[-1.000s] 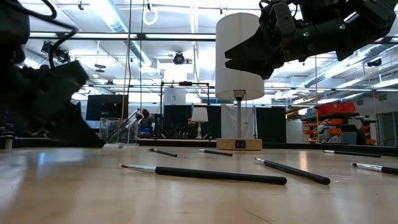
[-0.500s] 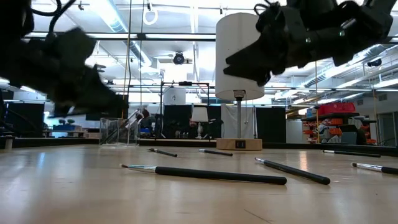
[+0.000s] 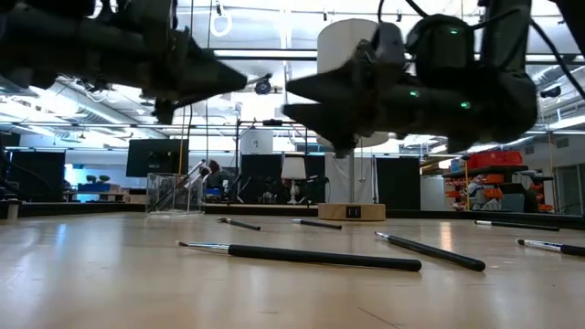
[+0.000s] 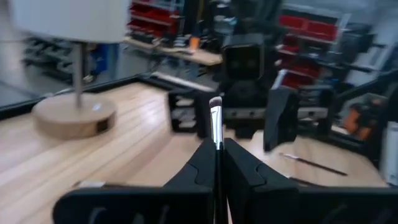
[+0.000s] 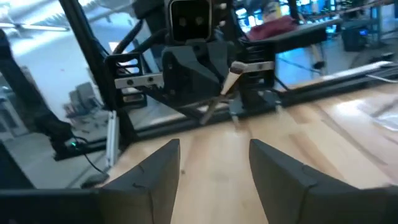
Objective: Put items in baskets/containers
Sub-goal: Put the black eyeshadow brush into the transparent organizer
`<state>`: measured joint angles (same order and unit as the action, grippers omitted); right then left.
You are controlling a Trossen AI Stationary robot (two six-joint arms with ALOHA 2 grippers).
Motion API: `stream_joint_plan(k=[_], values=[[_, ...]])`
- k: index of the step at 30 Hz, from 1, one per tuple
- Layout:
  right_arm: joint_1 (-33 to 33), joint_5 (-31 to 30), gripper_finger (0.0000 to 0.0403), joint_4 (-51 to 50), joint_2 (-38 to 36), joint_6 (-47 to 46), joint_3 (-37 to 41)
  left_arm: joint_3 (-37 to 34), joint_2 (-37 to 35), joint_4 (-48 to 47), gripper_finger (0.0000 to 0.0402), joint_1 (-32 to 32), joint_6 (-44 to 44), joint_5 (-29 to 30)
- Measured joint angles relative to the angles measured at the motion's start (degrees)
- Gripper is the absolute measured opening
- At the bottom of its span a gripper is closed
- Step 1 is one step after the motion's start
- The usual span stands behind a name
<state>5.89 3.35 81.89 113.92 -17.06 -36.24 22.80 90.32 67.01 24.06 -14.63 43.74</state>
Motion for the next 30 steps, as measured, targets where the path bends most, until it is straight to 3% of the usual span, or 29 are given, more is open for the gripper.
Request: stream_joint_plan(k=[6, 11, 30], values=[[0.0, -0.2, 0.0197, 0.8, 1.3, 1.5, -5.1, 2.8, 0.0, 0.1, 0.0013, -1.5, 3.5, -8.2], [0.0, -0.8, 0.0188, 4.5, 0.6, 2.5, -3.8, 3.5, 0.0, 0.0, 0.0013, -1.4, 5.3, -8.8], [0.2, 3.6, 0.0041, 6.8, 0.4, 4.5, -3.6, 3.5, 0.0, -0.6, 0.0013, -1.4, 4.8, -8.8]])
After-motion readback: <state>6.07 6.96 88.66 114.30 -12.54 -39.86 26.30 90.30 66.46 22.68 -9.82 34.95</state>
